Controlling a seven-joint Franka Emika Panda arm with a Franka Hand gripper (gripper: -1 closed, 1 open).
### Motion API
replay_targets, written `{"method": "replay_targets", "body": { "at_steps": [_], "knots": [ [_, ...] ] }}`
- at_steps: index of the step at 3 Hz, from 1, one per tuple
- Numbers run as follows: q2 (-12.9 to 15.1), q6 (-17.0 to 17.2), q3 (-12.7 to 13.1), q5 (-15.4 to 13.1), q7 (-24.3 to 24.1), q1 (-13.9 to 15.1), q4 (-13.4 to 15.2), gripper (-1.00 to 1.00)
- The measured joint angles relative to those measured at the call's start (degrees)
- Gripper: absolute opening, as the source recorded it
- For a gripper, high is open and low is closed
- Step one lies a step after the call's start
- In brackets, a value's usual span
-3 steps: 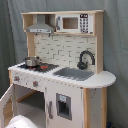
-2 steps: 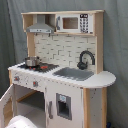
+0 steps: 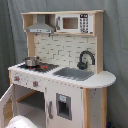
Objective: Play with the kitchen
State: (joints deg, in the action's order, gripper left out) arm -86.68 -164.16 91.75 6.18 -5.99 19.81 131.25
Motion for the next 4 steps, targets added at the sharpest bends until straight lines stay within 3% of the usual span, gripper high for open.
{"method": "replay_targets", "body": {
  "at_steps": [4],
  "knots": [
    [0.02, 9.36, 4.58, -0.02, -22.39, 0.03, 0.53, 1.0]
  ]
}}
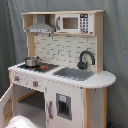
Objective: Play with the kitchen
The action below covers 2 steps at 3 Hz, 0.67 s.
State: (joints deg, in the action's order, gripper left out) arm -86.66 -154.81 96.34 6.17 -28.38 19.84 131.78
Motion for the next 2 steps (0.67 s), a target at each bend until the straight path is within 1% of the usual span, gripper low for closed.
{"method": "replay_targets", "body": {
  "at_steps": [1, 2],
  "knots": [
    [0.0, 4.61, 0.44, -0.05, -4.13, -0.02, 0.15, 1.0],
    [0.01, 9.25, 1.17, -0.52, -7.63, -0.03, 1.0, 1.0]
  ]
}}
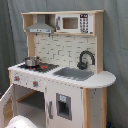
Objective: Play with the kitchen
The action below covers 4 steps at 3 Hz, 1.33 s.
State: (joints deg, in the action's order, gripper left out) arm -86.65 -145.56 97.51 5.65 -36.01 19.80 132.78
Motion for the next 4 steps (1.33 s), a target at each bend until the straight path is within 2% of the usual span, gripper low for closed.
{"method": "replay_targets", "body": {
  "at_steps": [1, 2, 3, 4],
  "knots": [
    [0.01, 4.51, 0.15, -1.21, -3.11, 0.0, 1.5, 1.0],
    [0.18, 5.93, 2.15, -5.14, -4.65, 0.75, 4.44, 1.0],
    [0.28, 2.7, 4.95, -8.37, -4.12, 2.72, 3.91, 1.0],
    [0.45, 0.22, 5.0, -8.4, -4.08, 8.06, 4.11, 1.0]
  ]
}}
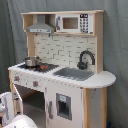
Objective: Play with the kitchen
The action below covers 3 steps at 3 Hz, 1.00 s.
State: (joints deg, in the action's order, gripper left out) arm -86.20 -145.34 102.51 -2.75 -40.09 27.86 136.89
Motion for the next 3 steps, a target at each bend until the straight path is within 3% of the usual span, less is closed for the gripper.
{"method": "replay_targets", "body": {
  "at_steps": [2, 3],
  "knots": [
    [0.01, -7.85, -3.01, -0.48, 0.95, 8.34, -0.27, 1.0],
    [0.41, -9.69, -0.91, -0.45, 0.75, 13.39, -1.46, 1.0]
  ]
}}
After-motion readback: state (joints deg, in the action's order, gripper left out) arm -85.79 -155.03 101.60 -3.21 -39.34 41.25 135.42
